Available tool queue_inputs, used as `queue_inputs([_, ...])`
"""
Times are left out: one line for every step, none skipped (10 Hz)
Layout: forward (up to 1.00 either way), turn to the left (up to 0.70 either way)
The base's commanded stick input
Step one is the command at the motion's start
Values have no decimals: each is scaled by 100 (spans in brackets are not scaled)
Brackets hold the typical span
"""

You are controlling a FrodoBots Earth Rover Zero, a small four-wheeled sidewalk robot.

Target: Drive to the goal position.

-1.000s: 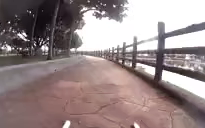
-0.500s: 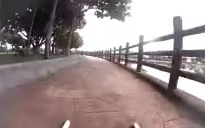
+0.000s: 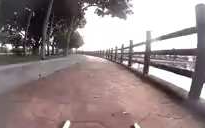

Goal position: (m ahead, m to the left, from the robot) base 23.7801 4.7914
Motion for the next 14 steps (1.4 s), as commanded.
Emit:
queue_inputs([100,0])
queue_inputs([100,0])
queue_inputs([100,0])
queue_inputs([100,0])
queue_inputs([100,0])
queue_inputs([100,0])
queue_inputs([100,0])
queue_inputs([100,0])
queue_inputs([100,0])
queue_inputs([100,0])
queue_inputs([100,0])
queue_inputs([100,0])
queue_inputs([100,0])
queue_inputs([100,0])
